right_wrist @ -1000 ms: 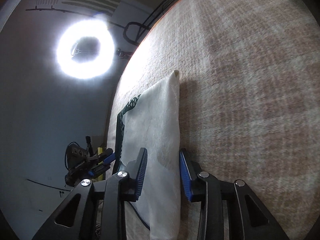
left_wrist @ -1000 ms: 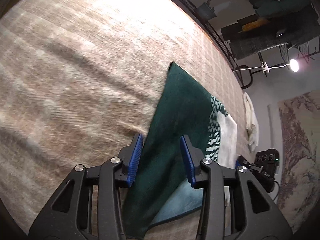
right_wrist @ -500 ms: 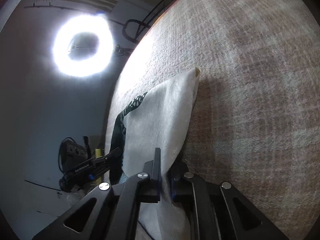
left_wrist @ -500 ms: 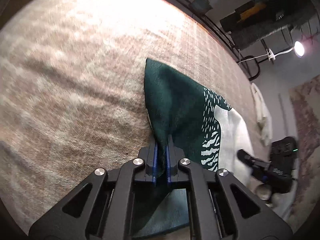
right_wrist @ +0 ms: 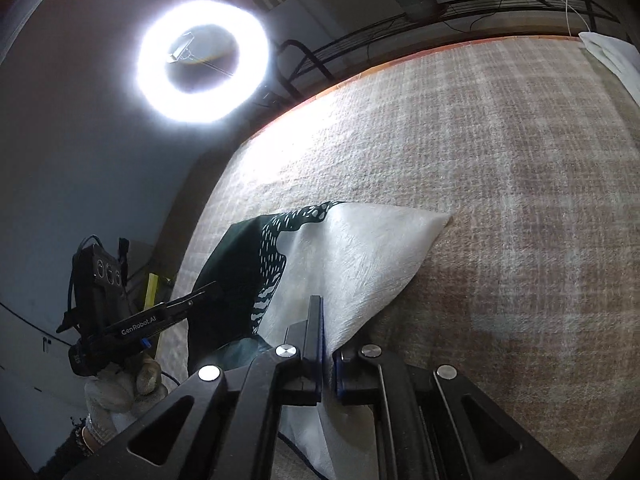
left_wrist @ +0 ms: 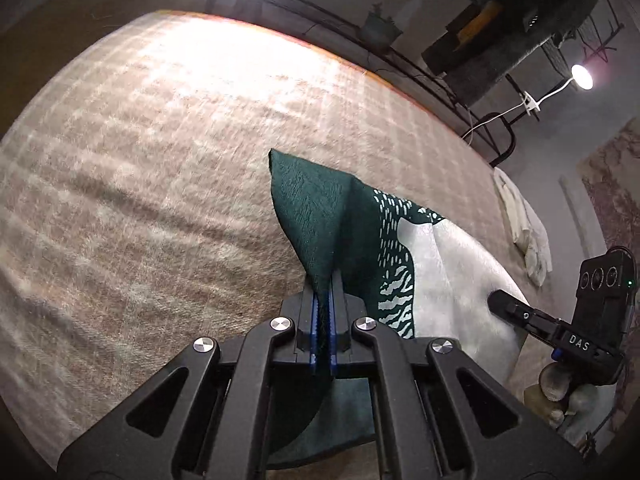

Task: Fold small clothes
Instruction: 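Lift the folded shirt with both tools and carry it toward the bed's end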

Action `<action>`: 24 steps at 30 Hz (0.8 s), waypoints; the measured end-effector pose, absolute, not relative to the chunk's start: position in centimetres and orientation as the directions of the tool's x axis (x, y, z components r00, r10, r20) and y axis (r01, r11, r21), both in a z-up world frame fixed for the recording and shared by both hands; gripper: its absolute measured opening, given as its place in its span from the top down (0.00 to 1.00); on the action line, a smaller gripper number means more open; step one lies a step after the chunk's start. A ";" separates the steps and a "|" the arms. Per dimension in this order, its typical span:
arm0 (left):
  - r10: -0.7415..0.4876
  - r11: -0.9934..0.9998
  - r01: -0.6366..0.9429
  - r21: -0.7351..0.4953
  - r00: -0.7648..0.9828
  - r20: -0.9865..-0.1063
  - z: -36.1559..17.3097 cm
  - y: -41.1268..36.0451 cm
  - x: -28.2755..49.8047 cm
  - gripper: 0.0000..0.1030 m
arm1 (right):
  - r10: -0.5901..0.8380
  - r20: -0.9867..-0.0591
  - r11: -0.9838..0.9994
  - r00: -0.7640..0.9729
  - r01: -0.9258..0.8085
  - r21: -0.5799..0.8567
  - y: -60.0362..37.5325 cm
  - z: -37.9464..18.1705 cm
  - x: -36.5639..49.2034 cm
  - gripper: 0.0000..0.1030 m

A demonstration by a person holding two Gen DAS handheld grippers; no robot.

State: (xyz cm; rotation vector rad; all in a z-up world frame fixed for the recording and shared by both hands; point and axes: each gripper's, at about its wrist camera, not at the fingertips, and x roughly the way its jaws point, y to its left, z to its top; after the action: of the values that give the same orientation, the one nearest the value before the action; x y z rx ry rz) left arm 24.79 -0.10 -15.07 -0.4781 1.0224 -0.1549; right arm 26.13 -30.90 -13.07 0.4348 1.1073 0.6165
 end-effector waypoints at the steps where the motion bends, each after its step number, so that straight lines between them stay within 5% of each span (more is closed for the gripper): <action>1: -0.346 0.887 -0.085 -0.453 0.529 -0.775 -14.6 -0.2 24.7 0.99 | 0.651 -0.690 0.758 0.316 -0.243 0.605 -31.1 -12.8 26.1 0.99; 24: -0.458 0.879 0.156 -0.451 0.539 -0.707 -9.8 -15.9 30.2 0.99 | 0.555 -0.664 0.825 0.501 -0.223 0.520 -43.5 -6.7 27.6 0.99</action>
State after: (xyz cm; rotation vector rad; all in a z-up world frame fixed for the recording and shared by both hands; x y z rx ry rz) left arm 30.24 -15.91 -9.75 -0.3557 0.9351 -0.3745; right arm 27.61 -43.46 -6.65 0.3938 0.9354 0.4850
